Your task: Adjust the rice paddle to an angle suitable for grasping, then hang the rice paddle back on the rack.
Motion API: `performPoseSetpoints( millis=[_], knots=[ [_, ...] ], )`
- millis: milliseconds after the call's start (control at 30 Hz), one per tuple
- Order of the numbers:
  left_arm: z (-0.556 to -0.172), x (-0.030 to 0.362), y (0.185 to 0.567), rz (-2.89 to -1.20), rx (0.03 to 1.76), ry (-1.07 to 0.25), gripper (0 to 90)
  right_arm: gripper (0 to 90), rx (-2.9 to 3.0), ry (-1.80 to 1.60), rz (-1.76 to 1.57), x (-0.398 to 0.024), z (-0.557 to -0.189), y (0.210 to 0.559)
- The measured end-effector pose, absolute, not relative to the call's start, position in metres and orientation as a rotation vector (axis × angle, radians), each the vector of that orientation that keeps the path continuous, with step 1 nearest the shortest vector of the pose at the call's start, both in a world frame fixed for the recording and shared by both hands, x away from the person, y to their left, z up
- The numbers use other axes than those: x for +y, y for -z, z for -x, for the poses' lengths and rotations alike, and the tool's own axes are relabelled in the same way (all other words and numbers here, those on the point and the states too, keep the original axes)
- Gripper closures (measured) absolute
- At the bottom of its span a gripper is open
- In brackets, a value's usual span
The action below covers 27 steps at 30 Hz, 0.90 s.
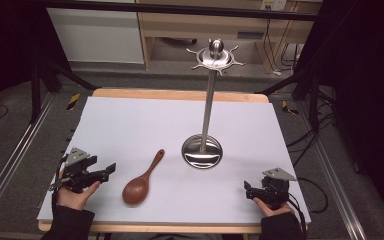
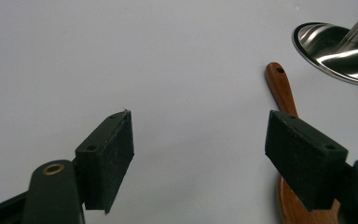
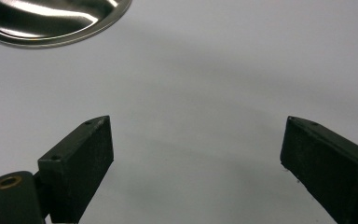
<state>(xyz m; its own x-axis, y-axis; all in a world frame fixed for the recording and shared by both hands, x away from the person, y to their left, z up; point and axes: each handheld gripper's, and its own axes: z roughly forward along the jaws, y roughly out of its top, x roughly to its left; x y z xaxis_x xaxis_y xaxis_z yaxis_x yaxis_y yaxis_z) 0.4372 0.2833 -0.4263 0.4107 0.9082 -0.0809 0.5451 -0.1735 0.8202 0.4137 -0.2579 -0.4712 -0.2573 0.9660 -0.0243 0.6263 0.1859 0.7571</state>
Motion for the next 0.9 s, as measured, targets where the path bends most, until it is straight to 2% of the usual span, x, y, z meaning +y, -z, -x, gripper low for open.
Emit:
performPoseSetpoints(
  millis=[900],
  knots=[
    [-0.454,0.247,0.391,-1.933,1.139,-0.526,25.3,9.4,1.946,-0.892,-1.493,-0.26,-0.413,0.469]
  ],
)
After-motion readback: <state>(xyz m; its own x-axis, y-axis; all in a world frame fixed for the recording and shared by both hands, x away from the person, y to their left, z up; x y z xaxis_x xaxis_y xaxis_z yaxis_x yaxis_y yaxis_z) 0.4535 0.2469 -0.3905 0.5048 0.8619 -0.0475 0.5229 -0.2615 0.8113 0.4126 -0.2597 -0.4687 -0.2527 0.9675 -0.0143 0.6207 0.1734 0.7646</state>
